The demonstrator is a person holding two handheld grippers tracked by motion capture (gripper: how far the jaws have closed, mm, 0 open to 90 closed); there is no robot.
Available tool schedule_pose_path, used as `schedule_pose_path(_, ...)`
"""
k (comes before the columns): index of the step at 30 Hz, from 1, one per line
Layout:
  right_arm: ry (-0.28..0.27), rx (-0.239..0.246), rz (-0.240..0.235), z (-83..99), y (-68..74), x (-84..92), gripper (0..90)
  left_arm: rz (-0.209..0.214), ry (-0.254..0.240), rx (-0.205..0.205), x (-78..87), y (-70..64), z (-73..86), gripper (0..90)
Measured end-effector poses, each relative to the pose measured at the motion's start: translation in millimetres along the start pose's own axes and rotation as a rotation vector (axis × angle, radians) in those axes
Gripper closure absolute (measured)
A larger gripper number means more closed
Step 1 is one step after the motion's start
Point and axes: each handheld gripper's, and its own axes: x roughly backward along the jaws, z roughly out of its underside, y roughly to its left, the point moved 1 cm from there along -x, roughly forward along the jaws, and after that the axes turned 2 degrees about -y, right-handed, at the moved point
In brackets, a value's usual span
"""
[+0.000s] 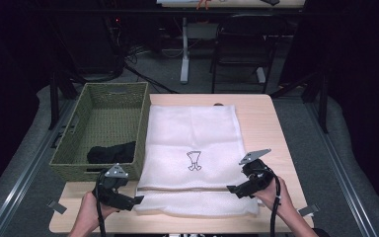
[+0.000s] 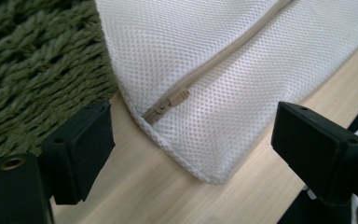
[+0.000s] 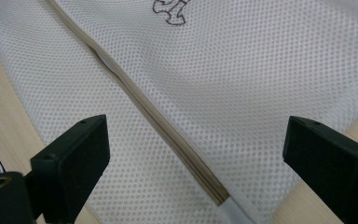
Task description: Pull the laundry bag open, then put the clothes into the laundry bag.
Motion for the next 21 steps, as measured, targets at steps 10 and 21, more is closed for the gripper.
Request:
schedule_pose_path(10,0.018,0.039,-0.009,-6.8,3.5,-13.5,5.2,-0.038,-0.011,-0.018,-0.2,-4.0,-0.7,9.0)
schedule_pose_path(21,0.059,0.075,-0.031,-19.7,9.0,-32.2,5.3,-0.035,-0.013,-0.02,-2.4,-2.8,-1.7,1.4)
